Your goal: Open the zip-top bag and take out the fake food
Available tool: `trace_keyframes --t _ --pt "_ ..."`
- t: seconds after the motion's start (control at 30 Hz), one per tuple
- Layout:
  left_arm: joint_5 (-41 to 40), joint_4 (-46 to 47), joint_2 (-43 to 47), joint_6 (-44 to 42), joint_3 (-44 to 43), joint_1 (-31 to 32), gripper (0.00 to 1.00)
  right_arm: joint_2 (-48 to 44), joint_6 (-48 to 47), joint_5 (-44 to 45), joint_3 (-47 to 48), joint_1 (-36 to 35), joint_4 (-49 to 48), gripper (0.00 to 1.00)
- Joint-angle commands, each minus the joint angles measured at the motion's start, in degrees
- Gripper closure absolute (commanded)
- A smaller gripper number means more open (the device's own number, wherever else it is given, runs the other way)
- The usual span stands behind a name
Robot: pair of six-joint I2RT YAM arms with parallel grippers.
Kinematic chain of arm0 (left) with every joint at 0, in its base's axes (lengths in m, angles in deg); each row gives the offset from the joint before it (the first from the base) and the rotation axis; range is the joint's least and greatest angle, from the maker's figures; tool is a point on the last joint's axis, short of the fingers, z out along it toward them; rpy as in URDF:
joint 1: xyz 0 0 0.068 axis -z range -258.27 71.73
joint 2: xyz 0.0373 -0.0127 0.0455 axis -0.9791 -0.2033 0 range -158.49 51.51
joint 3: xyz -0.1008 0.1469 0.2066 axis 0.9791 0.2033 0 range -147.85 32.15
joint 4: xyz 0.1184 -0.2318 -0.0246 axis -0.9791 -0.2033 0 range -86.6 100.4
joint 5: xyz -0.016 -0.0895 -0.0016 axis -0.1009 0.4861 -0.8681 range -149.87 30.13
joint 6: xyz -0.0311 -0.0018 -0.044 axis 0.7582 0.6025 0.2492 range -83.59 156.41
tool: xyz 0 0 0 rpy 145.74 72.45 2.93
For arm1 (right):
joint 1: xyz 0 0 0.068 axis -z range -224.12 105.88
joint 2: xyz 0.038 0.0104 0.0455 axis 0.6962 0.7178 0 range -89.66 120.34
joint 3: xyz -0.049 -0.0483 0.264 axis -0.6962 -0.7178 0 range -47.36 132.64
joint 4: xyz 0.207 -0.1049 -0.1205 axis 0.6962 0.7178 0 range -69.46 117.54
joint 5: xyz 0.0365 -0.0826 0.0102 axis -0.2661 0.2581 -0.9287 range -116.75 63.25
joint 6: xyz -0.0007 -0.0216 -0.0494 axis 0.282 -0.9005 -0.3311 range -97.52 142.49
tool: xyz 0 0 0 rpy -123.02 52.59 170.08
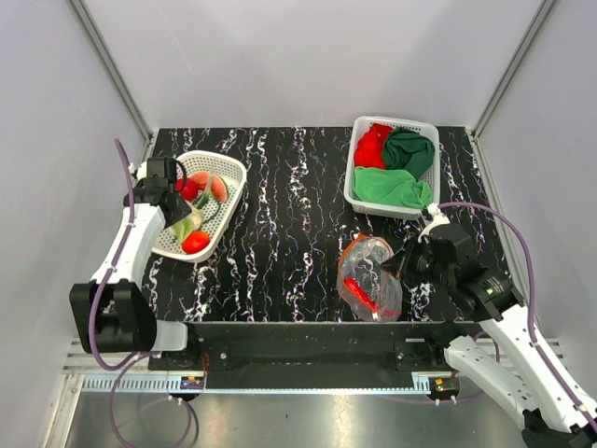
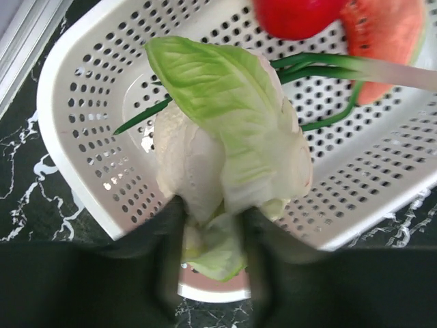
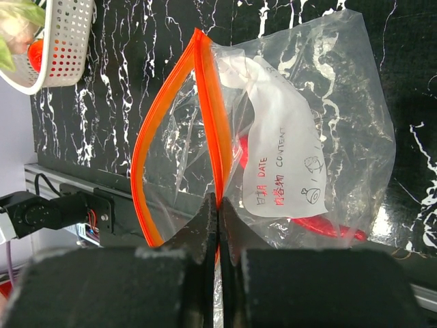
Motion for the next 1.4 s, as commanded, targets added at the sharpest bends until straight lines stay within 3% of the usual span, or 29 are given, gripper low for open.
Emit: trace_keyframes --t 0.0,0.07,0.17,0.43,0.57,0.63,0.8,0.97,1.17,1.37 --pt "2.33 2.99 -0.92 -0.52 -0.33 -1.80 0.45 -0.08 -2.62 1.43 2.50 -0.01 -0.06 1.00" --pt "1.89 2.82 -0.05 -0.35 -0.33 -1.89 0.25 -0.16 -3.15 1.60 2.50 -0.10 -0.06 1.00" --pt "1.54 2.64 2.67 0.62 -0.07 -1.88 0.10 0.62 -3.68 1.34 2.76 -0.10 -0.15 1.00" --pt "9.88 1.59 11.20 2.20 -0.33 0.22 0.09 1.42 -4.21 -0.51 2.50 -0.10 -0.94 1.00" --pt "13.13 2.98 12.87 3.25 -1.38 9.59 0.09 1.68 -4.21 -1.12 2.41 -0.10 -1.12 1.00" --pt "16.63 4.74 12.44 2.73 -2.35 13.74 0.13 1.59 -4.12 -1.30 2.24 -0.10 -1.56 1.00" --pt "23.49 10.02 7.62 -1.66 -7.52 31.49 0.20 1.42 -3.68 -1.39 2.24 -0.10 -1.82 1.00" --pt "25.62 14.32 1.03 -4.47 -11.31 46.76 0.37 0.98 -2.98 -1.56 1.89 -0.10 -1.82 1.00" --pt "31.42 14.60 -11.28 -7.72 -19.30 58.47 0.58 0.10 -2.54 -1.91 1.62 -0.10 -1.65 1.00" --pt "34.05 11.89 -19.90 -5.81 -23.79 62.80 0.65 -1.13 -1.49 -2.00 1.01 -0.10 -0.68 1.00"
